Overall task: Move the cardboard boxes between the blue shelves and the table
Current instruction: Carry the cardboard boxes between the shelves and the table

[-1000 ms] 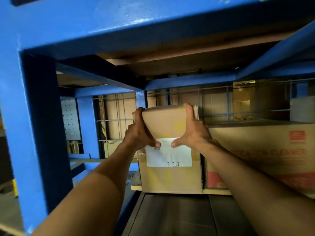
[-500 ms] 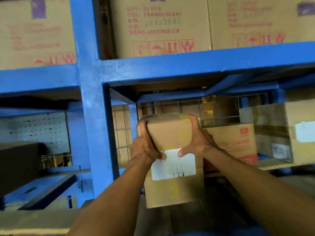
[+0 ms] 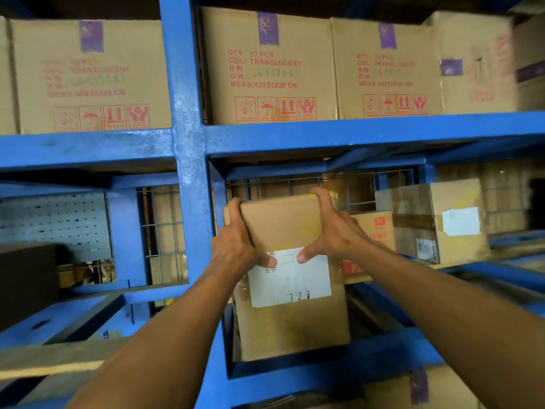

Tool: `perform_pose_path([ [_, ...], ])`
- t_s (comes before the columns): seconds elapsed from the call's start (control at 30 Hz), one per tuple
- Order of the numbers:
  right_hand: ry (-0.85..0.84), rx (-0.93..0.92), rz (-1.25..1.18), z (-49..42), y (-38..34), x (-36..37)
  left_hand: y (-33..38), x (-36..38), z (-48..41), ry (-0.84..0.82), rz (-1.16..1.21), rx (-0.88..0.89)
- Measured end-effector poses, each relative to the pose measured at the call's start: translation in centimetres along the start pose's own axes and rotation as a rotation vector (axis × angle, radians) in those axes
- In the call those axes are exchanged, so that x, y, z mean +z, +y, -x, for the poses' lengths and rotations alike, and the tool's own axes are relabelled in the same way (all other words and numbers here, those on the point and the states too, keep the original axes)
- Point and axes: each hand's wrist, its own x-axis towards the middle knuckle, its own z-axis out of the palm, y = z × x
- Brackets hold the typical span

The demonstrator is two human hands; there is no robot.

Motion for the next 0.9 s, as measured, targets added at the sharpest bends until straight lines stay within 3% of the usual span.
perform_pose_path([
  [0.47, 0.048, 0.031, 0.090, 4.5, 1.8, -6.7, 7.0, -0.4, 3.9, -0.056, -0.002, 0.071],
  [0.9, 0.192, 0.256, 0.235, 11.5, 9.6, -17.8, 17.8, 8.8, 6.2, -0.190, 0.246, 0.288],
])
